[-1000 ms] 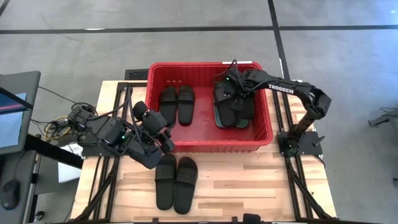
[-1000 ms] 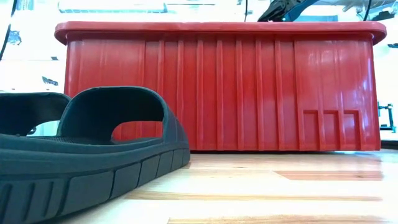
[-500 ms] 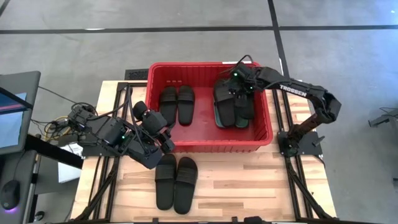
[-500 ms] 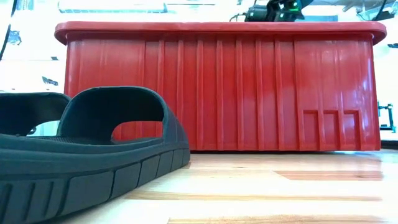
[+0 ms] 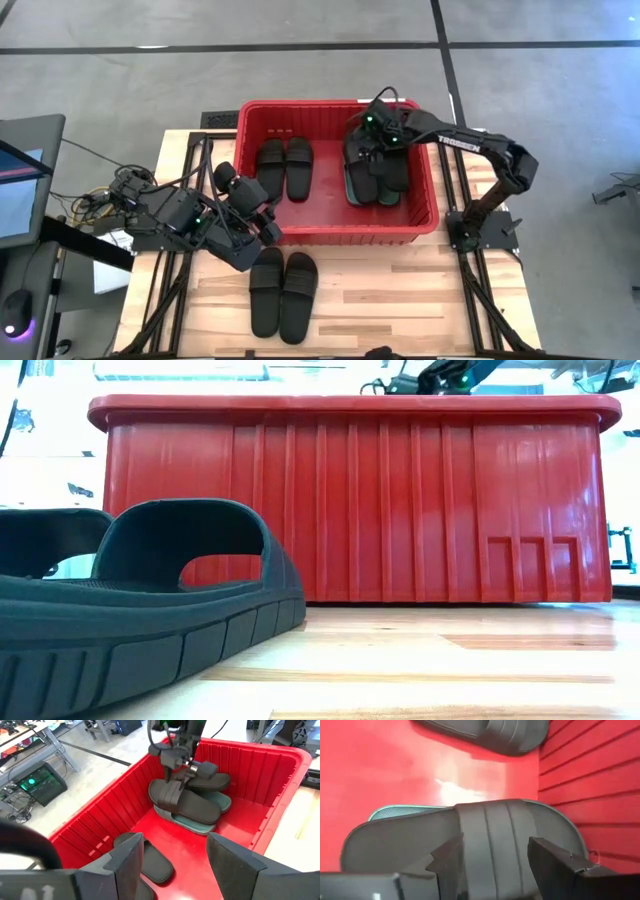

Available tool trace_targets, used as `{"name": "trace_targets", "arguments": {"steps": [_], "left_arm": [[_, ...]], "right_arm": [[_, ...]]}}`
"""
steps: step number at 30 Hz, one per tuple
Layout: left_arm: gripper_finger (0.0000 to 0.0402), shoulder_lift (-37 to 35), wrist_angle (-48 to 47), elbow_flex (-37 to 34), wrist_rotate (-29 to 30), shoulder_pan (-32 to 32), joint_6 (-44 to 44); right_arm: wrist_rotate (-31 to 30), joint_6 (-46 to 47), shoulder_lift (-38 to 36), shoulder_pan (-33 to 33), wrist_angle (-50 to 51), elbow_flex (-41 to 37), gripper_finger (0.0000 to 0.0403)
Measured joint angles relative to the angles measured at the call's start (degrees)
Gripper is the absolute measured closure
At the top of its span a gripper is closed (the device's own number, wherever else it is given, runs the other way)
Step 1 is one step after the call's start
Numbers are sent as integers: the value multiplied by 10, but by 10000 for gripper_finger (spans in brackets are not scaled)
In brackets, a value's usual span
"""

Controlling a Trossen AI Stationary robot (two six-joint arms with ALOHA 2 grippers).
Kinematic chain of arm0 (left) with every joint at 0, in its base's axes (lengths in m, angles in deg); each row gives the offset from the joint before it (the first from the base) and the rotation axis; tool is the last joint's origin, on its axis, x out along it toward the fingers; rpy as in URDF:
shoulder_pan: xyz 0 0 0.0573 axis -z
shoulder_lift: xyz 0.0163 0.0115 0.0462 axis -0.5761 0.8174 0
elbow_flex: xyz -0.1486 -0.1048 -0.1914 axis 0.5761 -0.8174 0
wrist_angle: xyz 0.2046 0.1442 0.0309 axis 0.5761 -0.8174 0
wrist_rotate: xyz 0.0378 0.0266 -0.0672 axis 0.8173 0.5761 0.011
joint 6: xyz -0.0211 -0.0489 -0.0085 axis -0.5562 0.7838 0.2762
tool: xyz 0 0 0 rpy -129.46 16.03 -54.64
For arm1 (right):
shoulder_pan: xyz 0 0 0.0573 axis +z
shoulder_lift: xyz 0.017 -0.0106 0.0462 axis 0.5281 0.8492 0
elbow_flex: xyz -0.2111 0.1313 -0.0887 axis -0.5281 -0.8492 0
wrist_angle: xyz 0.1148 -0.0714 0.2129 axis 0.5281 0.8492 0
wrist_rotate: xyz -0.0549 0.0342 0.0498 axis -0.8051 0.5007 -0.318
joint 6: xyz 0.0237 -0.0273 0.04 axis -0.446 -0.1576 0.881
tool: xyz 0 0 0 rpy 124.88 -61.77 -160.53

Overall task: Pick and place slides into bin
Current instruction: Put the right black slipper into the red organizer bin

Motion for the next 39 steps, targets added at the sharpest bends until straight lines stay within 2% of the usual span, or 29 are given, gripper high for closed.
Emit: {"name": "trace_targets", "arguments": {"steps": [7, 16, 26, 31, 39], "left_arm": [[195, 0, 0, 0, 14, 0, 8], [195, 0, 0, 0, 17, 0, 11], [195, 0, 0, 0, 17, 0, 21], [195, 0, 0, 0, 17, 0, 29], [195, 0, 0, 0, 14, 0, 34]], "right_arm": [[26, -38, 21, 24, -23, 0, 217], [41, -100, 31, 57, -62, 0, 212], [31, -43, 107, 43, -70, 11, 227], [-6, -37, 142, 44, -71, 41, 239], [-38, -17, 153, 21, -67, 74, 249]]}}
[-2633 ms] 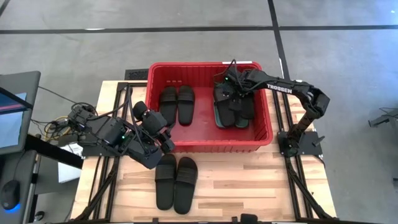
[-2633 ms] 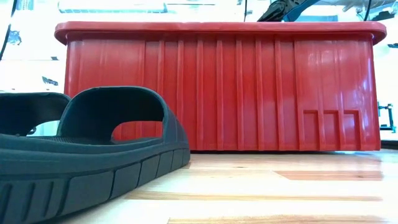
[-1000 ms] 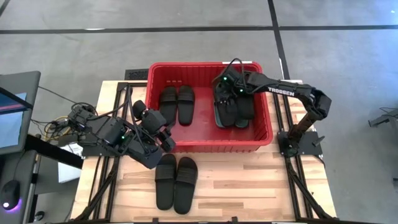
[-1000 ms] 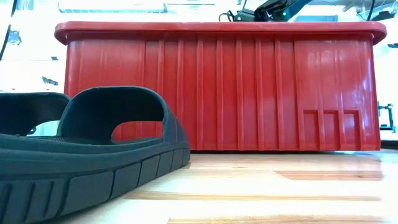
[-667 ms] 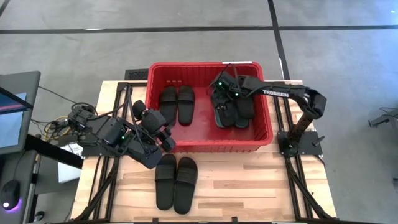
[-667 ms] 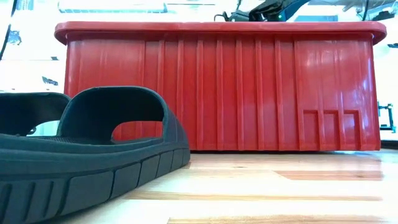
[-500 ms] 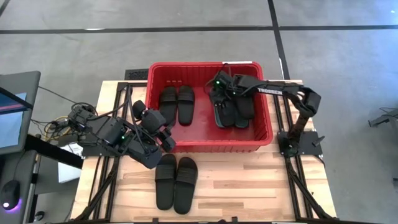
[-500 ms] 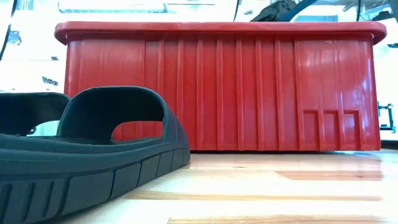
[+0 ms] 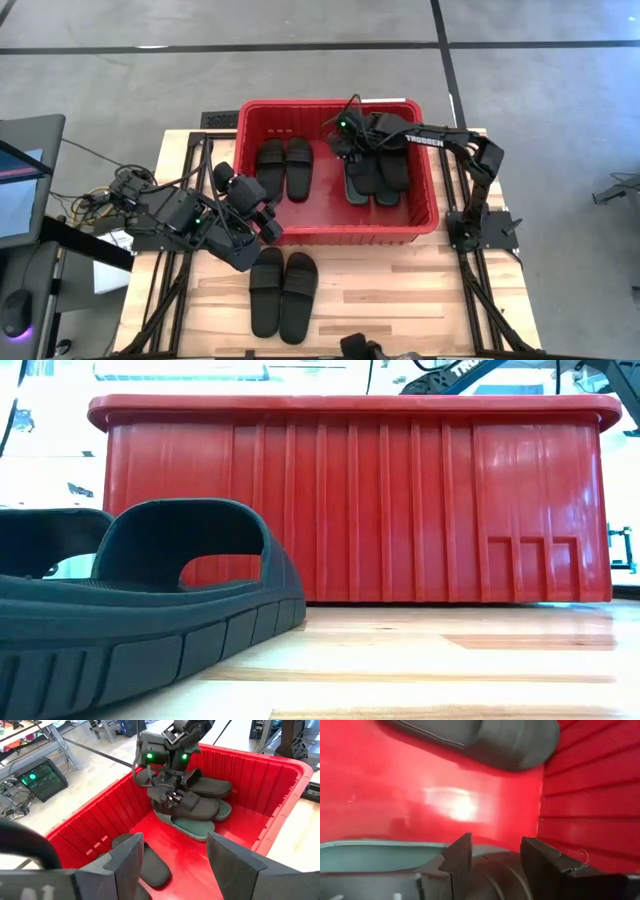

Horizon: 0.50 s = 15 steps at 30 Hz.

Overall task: Pick and place slides into bin
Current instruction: Put the right black slipper into the red organizer bin

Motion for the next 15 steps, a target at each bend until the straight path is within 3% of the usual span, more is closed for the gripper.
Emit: {"name": "trace_targets", "arguments": {"steps": [15], "left_arm": [[195, 0, 0, 0, 6, 0, -11]], "right_arm": [[6, 24, -3, -37, 28, 5, 251]]}}
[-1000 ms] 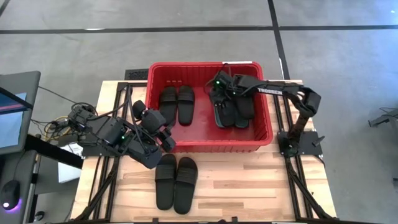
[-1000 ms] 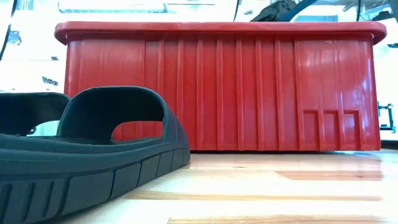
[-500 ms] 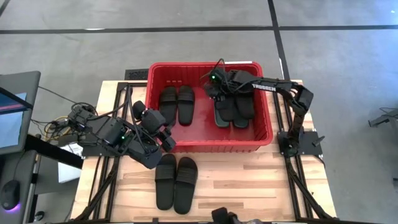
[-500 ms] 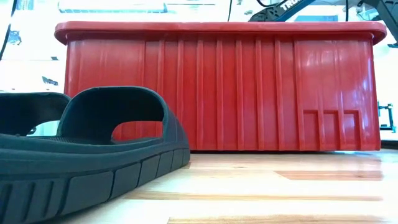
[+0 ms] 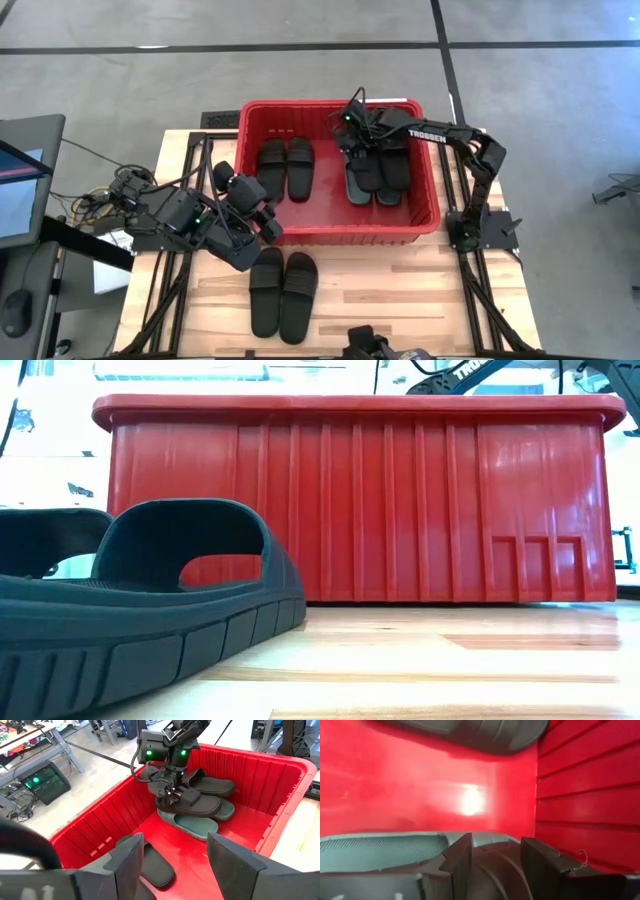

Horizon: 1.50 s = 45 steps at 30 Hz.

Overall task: Pick and place slides into bin
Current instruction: Put the right black slipper into the red organizer bin, then put the left black slipper into the red organizer bin

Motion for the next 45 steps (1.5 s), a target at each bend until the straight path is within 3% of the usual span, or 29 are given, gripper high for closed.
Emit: {"name": "trace_targets", "arguments": {"steps": [27, 32, 45], "left_arm": [[195, 0, 0, 0, -4, 0, -1], [195, 0, 0, 0, -3, 0, -4], [195, 0, 0, 0, -1, 0, -45]], "right_arm": [[29, -12, 0, 23, -27, 7, 233], [32, -13, 0, 43, -13, 54, 232], [42, 2, 0, 114, 104, 277, 220]]}}
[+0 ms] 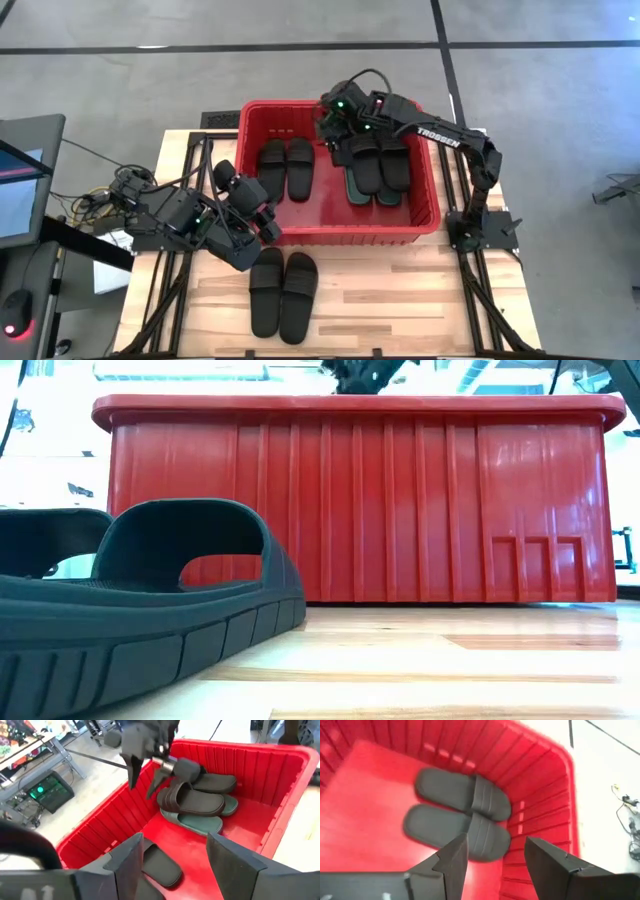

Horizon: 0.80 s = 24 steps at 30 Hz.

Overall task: Pick and place slides into bin
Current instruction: Put the left black slipper into the red organizer bin

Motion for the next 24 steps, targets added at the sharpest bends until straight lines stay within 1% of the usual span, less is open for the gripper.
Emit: {"name": "trace_targets", "arguments": {"steps": [3, 9, 13, 17, 21, 24], "left_arm": [[195, 0, 0, 0, -20, 0, -35], [195, 0, 0, 0, -104, 0, -109], [195, 0, 0, 0, -150, 2, -142], [195, 0, 0, 0, -189, 13, -163], [195, -1, 1, -5, -203, 38, -169], [195, -5, 1, -39, -203, 66, -159]], "right_arm": [[0, 36, 0, 18, 46, 45, 221], [0, 91, 0, 60, 151, 113, 218], [1, 115, 0, 98, 208, 146, 219], [1, 150, 0, 142, 235, 168, 225], [14, 197, -9, 193, 249, 175, 231], [17, 241, -21, 232, 252, 176, 236]]}}
